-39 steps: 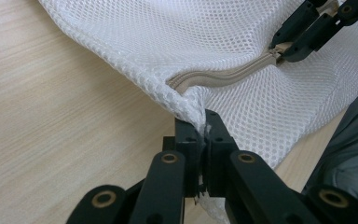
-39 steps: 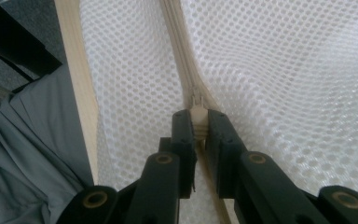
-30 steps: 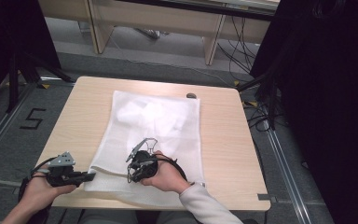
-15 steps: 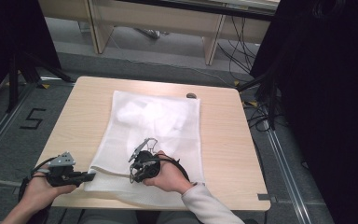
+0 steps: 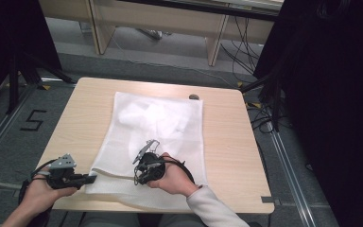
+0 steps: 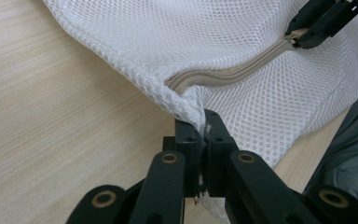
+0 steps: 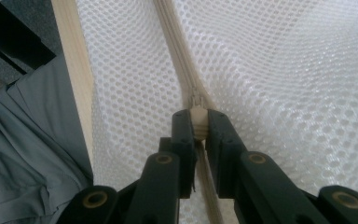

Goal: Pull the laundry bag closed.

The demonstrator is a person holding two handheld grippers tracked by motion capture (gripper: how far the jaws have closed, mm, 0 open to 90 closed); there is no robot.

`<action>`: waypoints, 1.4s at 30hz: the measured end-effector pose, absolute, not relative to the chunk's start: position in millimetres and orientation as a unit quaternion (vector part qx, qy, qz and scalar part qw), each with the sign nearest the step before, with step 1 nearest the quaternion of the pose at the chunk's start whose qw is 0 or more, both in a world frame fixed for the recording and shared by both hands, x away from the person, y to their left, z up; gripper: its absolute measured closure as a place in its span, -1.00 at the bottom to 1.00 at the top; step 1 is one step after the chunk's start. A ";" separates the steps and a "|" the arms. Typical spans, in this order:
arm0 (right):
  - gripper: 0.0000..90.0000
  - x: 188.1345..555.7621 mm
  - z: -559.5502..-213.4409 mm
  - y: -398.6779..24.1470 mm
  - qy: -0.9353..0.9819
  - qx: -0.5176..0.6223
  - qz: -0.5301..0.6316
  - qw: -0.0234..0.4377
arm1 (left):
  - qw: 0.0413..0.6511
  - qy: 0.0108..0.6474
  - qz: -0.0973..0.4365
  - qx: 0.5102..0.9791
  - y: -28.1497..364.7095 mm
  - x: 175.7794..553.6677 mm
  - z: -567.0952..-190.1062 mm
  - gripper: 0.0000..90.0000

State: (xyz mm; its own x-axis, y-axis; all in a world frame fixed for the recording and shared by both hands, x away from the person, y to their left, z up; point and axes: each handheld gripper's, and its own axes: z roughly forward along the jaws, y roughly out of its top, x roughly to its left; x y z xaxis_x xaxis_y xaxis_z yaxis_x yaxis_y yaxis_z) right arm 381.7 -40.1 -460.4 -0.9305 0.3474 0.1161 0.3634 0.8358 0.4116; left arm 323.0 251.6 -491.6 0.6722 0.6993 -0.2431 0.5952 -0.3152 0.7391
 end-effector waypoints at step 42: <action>0.83 379.1 -455.9 -56.7 -0.952 -0.195 -0.236 0.024 | 0.428 0.402 0.066 0.806 251.0 322.8 -492.6 0.91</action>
State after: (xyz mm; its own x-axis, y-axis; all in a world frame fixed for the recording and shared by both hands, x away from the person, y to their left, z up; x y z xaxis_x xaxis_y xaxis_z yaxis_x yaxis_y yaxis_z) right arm 379.1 -56.7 -455.9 -0.9232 0.3590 0.1374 0.3816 0.8132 0.4393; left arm 322.8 251.0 -492.6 0.6674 0.7054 -0.2385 0.5928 -0.3095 0.7435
